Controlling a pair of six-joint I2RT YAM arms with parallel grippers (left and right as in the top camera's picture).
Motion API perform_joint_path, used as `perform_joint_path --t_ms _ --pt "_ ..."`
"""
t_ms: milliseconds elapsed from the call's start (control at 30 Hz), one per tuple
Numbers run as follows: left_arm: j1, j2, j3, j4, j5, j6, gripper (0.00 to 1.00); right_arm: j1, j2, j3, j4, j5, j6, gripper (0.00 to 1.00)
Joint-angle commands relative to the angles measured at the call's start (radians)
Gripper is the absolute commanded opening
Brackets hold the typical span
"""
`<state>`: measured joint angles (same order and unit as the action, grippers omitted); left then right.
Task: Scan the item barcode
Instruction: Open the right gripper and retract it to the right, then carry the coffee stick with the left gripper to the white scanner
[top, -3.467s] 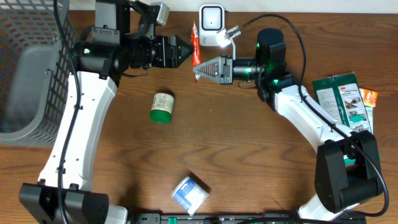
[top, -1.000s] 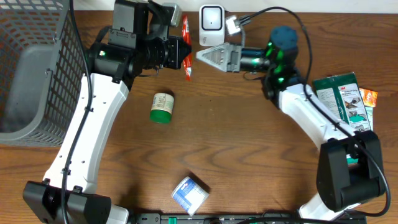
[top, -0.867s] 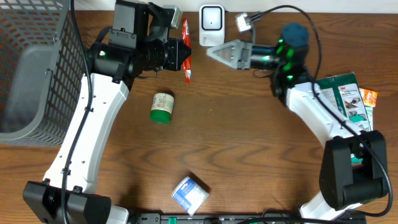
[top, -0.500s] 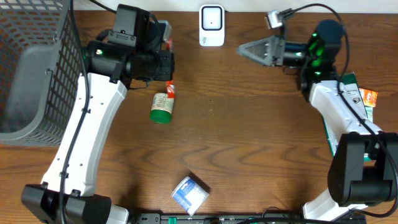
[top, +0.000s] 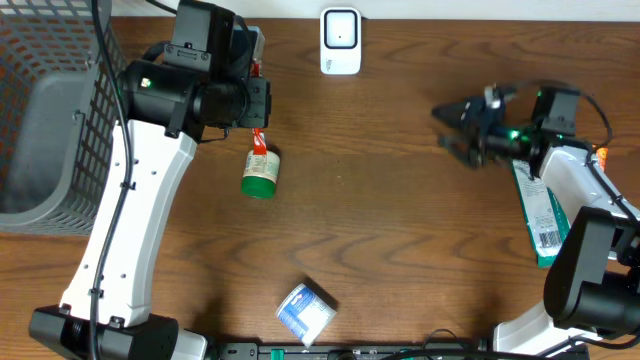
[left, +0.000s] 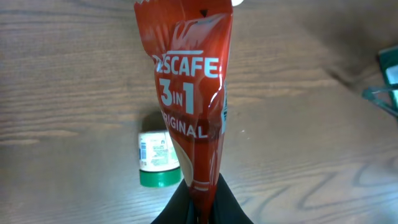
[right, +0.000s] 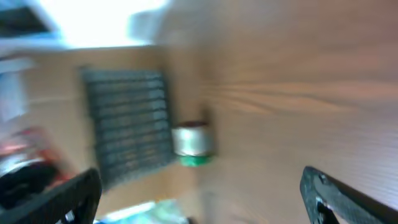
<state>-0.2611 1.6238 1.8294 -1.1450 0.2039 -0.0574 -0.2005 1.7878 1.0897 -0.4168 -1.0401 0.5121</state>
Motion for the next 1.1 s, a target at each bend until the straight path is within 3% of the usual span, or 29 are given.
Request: perform_joint_path --t_ms 0,200,400,633,933,1067 --pt "-0.025 -0.023 0.013 -0.012 -0.101 0.032 0.07 0.032 -0.021 0.004 -0.091 0.261 -0.239 0.99" --pt "-0.059 -0.011 0.045 -0.032 -0.217 0.031 0.07 0.093 -0.023 0.004 -0.299 0.531 -0.252 0.99" --pt "-0.061 0.114 0.256 -0.095 -0.268 0.077 0.07 0.169 -0.023 0.004 -0.498 0.69 -0.309 0.99" --pt "-0.08 0.302 0.46 -0.126 -0.277 0.287 0.07 0.256 -0.023 0.004 -0.536 0.695 -0.335 0.99" --pt "-0.112 0.398 0.461 0.114 -0.442 0.514 0.07 0.288 -0.023 0.004 -0.533 0.695 -0.334 0.99" --pt "-0.116 0.436 0.461 0.248 -0.441 0.613 0.07 0.287 -0.023 0.004 -0.525 0.695 -0.334 0.99"
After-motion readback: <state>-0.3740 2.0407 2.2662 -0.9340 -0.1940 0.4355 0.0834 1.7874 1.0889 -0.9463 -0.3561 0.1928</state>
